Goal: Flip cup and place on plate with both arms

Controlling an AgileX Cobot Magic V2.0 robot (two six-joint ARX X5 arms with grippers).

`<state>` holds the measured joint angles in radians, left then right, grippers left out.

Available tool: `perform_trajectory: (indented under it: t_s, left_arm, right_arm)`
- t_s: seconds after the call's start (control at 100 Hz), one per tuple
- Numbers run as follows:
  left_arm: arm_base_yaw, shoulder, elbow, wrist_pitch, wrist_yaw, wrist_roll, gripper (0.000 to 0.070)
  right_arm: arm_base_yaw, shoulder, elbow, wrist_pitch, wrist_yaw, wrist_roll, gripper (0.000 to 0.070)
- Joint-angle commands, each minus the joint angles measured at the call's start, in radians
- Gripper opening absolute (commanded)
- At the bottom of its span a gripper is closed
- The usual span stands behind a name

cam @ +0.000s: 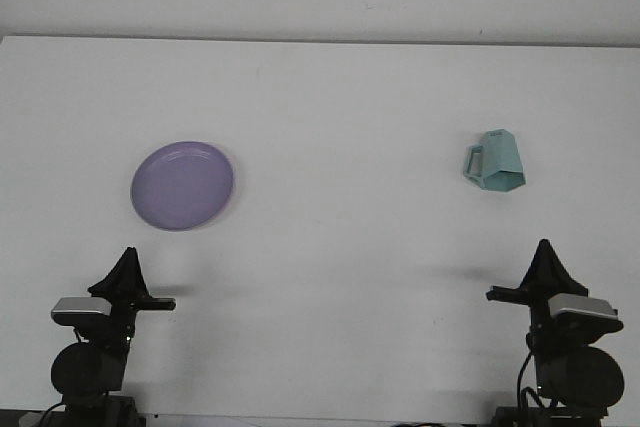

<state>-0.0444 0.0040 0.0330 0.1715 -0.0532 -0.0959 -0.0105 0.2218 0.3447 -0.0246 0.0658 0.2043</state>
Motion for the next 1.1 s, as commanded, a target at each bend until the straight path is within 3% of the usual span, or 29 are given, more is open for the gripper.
perform_trajectory:
  t_s: [0.0,0.19,0.24,0.32,0.36,0.57,0.72,0.81,1.09]
  left_arm:
    - [-0.002,-0.001,-0.019,0.011,0.0,-0.006,0.0012]
    - [-0.002,-0.001,-0.019,0.01,0.0,-0.006,0.0012]
    - [-0.002,-0.001,-0.019,0.01,-0.001,-0.006,0.0012]
    - [-0.002,-0.001,-0.019,0.01,-0.001,-0.006,0.0012]
    - [-0.002,-0.001,-0.019,0.01,-0.001,-0.006,0.0012]
    - [-0.002,-0.001,-0.019,0.01,-0.001,-0.006,0.0012]
    - [-0.002,-0.001,-0.019,0.01,-0.001,-0.006,0.0012]
    - [-0.002,-0.001,-0.019,0.01,-0.001,-0.006,0.0012]
    - [-0.002,-0.001,-0.019,0.01,-0.001,-0.002,0.0012]
  right_arm:
    - [-0.003,0.098,0.08,0.001,0.021,-0.146,0.0001]
    - [-0.024,0.355,0.178,0.048,0.024,-0.385,0.0023]
    - [-0.033,0.418,0.178,0.072,0.019,-0.417,0.0112]
    - [-0.053,0.525,0.178,0.109,0.014,-0.442,0.0313]
    - [-0.066,0.585,0.178,0.128,0.014,-0.448,0.0362]
    - [-0.145,0.919,0.178,0.321,-0.025,-0.498,0.0377]
    - [-0.173,1.123,0.178,0.555,-0.036,-0.536,0.0504]
    - [-0.182,1.214,0.18,0.67,-0.075,-0.579,0.0503]
    - [-0.235,1.44,0.287,0.8,-0.13,-0.579,0.0499]
